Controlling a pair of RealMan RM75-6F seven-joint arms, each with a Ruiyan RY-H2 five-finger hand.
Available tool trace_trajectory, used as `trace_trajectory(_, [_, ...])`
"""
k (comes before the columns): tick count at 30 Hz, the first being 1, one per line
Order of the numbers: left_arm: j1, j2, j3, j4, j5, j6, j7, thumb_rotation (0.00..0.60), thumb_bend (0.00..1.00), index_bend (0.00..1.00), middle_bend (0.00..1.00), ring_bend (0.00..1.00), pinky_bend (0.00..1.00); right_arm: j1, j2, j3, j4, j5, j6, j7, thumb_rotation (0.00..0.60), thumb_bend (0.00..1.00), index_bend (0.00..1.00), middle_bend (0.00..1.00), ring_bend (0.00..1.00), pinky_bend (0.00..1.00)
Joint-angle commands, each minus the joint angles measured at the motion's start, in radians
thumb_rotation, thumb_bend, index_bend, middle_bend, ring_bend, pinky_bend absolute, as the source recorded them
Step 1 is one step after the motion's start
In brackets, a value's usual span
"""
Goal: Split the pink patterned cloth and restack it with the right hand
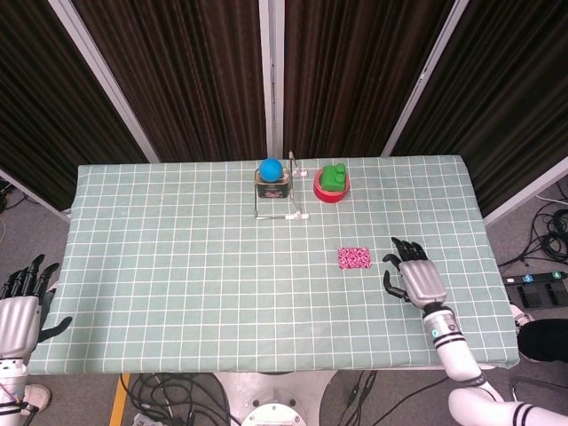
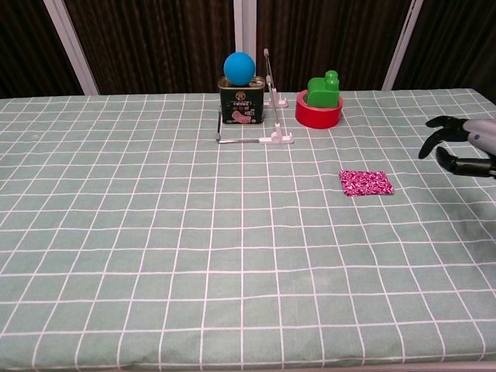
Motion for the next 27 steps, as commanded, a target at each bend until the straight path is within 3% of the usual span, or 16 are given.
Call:
trace_trajectory(1, [-0.002, 0.005, 0.001, -0.006, -0.001, -0.005, 0.001, 0.6, 0.06, 0.18, 0.13, 0.13, 0.15, 0.065, -0.081, 0.029, 0.089, 0.084, -0.068, -0.045, 0.079, 0.56, 0.29, 0.0, 0.0, 0.0])
trace_trajectory(11, [-0.007, 0.015, -0.003, -0.026, -0.015, -0.019, 0.015, 0.6, 0.06, 0.18, 0.13, 0.13, 0.15, 0.143, -0.215, 0.021, 0.293, 0.17, -0.17, -0.036, 0.079, 0.55, 0.29, 0.0, 0.0, 0.0])
trace_trajectory(27, [0.003, 0.011, 0.002, -0.02, -0.026, -0.016, 0.01, 0.6, 0.06, 0.18, 0.13, 0.13, 0.15, 0.209, -0.304, 0.016, 0.388, 0.156, -0.206, -0.011, 0.081, 0.54, 0.29, 0.0, 0.0, 0.0])
